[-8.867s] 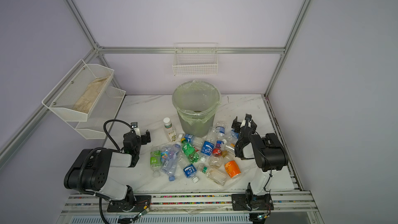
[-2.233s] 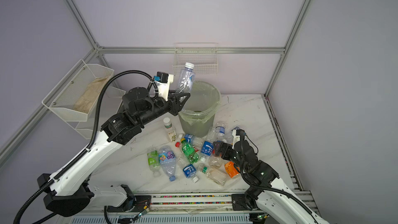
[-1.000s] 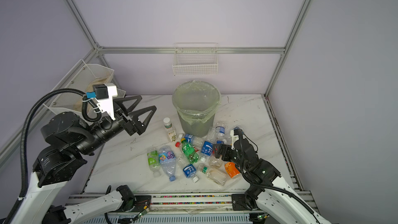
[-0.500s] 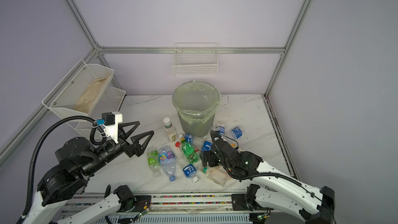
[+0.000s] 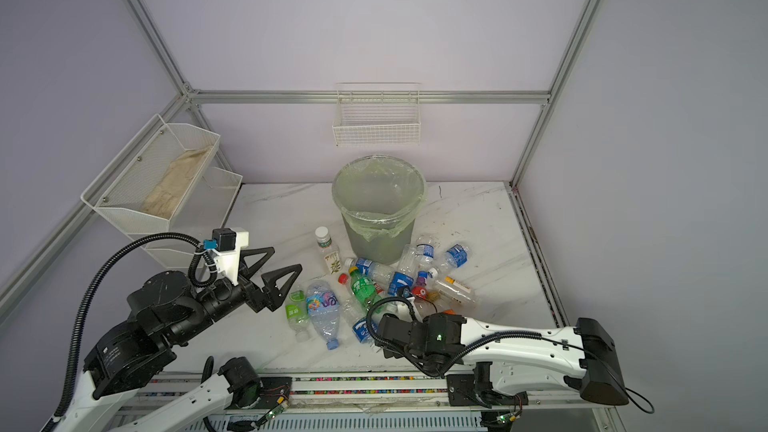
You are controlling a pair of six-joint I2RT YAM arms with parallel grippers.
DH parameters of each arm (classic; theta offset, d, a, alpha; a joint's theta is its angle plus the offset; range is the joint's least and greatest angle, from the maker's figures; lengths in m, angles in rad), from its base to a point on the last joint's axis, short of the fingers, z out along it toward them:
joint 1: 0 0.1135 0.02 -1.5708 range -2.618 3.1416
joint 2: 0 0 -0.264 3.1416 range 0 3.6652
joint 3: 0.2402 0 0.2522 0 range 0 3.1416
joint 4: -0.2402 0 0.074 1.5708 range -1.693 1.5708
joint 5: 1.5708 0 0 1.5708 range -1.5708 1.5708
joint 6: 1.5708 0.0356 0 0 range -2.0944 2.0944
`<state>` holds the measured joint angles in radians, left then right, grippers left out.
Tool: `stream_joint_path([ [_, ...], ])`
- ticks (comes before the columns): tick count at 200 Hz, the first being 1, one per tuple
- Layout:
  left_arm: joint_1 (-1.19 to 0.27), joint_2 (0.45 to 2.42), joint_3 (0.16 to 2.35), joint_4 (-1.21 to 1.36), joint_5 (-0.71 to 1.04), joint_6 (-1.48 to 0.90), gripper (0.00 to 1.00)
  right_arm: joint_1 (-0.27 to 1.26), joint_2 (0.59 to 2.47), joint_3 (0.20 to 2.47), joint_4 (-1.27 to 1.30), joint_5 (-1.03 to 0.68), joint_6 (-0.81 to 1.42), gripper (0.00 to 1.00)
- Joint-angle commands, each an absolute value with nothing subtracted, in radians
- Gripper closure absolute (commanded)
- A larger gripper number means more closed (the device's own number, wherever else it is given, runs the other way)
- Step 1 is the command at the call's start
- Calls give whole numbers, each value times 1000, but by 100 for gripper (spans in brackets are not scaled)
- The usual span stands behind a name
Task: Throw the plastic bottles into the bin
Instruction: 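Reach the right gripper to the green-labelled clear bottle near the robot, then close the right gripper around the green-labelled bottle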
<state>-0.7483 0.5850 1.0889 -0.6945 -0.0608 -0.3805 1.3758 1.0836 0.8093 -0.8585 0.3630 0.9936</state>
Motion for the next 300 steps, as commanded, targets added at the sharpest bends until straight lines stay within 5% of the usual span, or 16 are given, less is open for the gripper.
stream_joint_path([
  [1,-747,561,1050,-685,-67,-398,0,1382,1099,804,-967,402,1089,3],
  [264,-747,472,1029,-748,-115,-404,0,1278,1536,841,-760,299,850,3],
  [300,-747,461,1023,-755,-127,-407,0,1272,1543,835,-743,301,845,16],
])
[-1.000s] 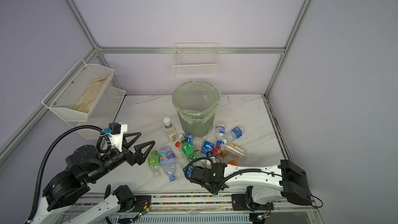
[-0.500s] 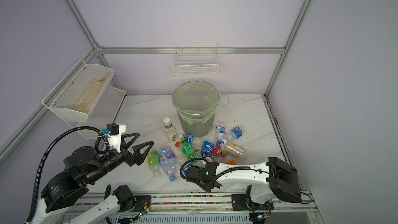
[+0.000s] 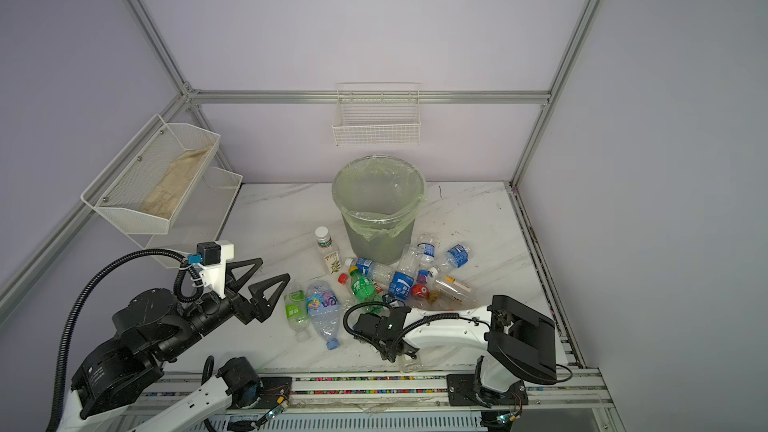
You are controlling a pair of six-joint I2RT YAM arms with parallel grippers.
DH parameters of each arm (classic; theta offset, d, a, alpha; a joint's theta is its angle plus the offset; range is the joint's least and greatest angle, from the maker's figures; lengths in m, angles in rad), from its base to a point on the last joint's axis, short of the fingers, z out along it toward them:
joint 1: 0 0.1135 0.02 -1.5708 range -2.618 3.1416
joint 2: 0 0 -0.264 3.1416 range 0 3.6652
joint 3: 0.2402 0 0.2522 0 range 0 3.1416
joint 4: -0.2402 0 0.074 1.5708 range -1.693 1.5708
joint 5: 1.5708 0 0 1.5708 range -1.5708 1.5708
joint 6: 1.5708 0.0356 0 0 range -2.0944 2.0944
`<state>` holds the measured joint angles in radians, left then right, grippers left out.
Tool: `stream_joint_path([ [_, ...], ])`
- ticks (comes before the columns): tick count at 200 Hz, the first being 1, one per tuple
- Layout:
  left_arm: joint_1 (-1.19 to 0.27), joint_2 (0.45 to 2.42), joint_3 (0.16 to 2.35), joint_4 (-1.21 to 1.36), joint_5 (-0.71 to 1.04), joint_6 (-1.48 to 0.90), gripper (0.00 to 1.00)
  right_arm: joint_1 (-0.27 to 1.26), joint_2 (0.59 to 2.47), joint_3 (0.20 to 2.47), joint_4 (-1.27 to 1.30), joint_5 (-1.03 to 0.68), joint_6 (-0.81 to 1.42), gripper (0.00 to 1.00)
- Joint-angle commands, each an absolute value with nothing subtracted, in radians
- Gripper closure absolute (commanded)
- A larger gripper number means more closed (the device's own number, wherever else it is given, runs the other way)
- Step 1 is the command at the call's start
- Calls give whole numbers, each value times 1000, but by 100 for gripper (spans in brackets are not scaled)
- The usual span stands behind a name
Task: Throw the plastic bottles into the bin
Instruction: 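Close the right gripper around the green-labelled bottle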
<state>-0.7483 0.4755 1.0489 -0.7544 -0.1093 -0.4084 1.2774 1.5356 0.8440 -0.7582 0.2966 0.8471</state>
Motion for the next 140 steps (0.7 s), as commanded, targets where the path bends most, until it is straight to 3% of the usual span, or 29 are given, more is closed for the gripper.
stream_joint_path([
  [1,-748,461,1023,-755,-127,-407,0,1272,1542,833,-741,302,847,18],
  [66,-747,464,1029,-755,-137,-407,0,1271,1485,863,-797,316,878,62],
  [94,-747,468,1035,-755,-138,-407,0,1273,1406,931,-842,336,840,72],
  [140,-747,465,1029,-755,-141,-411,0,1298,1176,1066,-847,400,797,81],
])
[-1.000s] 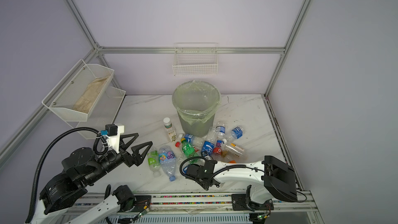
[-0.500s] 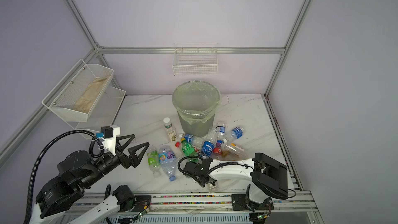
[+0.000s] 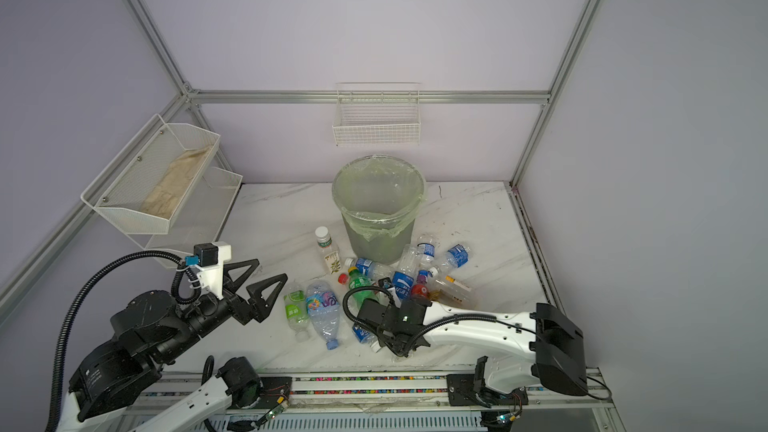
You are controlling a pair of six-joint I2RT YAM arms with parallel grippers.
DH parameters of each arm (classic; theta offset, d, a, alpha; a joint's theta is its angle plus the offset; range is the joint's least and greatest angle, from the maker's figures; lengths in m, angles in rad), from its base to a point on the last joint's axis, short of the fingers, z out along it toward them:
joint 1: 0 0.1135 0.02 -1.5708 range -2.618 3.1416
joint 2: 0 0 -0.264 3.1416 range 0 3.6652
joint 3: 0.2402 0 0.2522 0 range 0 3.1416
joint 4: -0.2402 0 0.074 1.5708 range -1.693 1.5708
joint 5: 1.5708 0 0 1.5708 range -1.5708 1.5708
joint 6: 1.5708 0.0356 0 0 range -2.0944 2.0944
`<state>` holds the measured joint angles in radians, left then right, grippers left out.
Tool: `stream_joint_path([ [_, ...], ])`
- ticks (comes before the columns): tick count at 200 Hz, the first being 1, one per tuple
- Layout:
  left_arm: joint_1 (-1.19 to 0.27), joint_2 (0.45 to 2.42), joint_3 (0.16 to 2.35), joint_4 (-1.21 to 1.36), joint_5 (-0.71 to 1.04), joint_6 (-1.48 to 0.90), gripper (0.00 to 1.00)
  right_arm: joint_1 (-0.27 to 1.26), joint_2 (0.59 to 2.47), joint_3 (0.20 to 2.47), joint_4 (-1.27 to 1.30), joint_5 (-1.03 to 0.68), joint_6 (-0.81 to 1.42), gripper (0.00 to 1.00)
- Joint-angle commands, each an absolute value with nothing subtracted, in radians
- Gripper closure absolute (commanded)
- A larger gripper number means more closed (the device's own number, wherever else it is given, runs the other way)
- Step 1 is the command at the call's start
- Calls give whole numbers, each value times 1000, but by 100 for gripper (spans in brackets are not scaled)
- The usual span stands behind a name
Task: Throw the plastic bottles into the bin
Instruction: 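Close the right gripper around the green-labelled bottle, then lift the green-labelled bottle with the right gripper over the bin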
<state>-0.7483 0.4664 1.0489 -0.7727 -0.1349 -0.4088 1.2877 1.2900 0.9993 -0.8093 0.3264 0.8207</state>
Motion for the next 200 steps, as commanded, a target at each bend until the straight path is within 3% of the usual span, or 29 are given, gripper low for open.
stream_joint_path([
  [1,-747,465,1028,-755,-141,-411,0,1299,1170,1068,-846,402,797,81],
  [32,-747,453,1010,-755,-141,-423,0,1298,1028,1122,-804,479,788,94],
  [95,-747,417,946,-756,-129,-475,0,1298,853,1205,-611,541,660,95],
  [200,-747,393,846,-759,-101,-551,0,1290,1105,1580,-619,771,480,87],
])
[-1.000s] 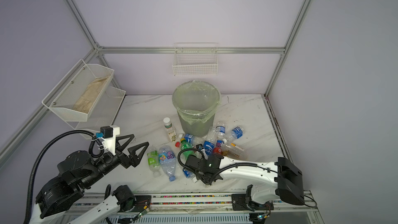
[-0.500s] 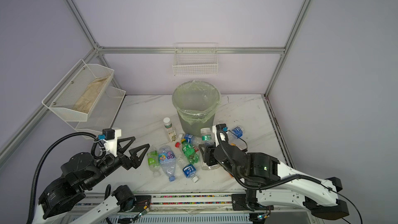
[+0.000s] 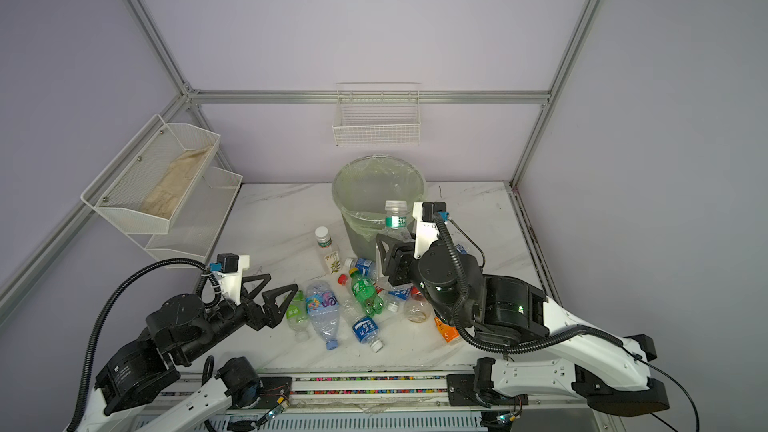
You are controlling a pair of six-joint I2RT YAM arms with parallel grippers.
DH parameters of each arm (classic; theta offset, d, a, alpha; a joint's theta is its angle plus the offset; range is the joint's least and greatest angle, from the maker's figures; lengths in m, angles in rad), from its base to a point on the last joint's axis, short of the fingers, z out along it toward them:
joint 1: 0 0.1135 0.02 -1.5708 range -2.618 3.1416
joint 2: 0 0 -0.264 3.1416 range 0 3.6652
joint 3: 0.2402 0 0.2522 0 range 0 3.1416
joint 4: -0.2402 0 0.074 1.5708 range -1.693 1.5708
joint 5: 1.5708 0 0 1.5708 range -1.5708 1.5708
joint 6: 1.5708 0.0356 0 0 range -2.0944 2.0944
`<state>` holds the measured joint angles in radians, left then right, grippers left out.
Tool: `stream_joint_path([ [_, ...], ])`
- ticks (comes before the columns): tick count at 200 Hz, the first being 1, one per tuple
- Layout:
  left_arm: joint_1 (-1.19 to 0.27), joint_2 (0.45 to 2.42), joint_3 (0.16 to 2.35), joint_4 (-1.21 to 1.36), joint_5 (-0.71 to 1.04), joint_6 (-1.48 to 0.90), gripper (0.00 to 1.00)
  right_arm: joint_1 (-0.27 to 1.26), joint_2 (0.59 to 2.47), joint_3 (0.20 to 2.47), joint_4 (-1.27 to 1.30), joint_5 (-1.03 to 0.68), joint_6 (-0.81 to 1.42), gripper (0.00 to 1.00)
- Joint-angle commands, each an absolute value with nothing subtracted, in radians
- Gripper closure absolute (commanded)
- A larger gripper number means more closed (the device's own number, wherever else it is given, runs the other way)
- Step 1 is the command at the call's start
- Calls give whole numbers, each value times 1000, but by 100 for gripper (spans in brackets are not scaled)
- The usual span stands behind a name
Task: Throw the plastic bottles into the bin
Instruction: 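Lift the green-labelled bottle with the right gripper over the bin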
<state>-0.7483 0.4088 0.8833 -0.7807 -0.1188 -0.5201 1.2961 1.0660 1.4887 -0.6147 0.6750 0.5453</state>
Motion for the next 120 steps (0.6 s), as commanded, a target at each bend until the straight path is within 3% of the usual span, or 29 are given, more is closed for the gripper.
stream_joint_path([
  [1,-747,393,845,-759,-101,-551,0,1288,1108,1584,-620,772,478,87],
  [30,-747,391,839,-760,-97,-557,0,1225,1184,1671,-620,763,428,87],
  [120,-747,389,837,-772,-86,-568,0,883,1509,1948,-625,474,335,90],
])
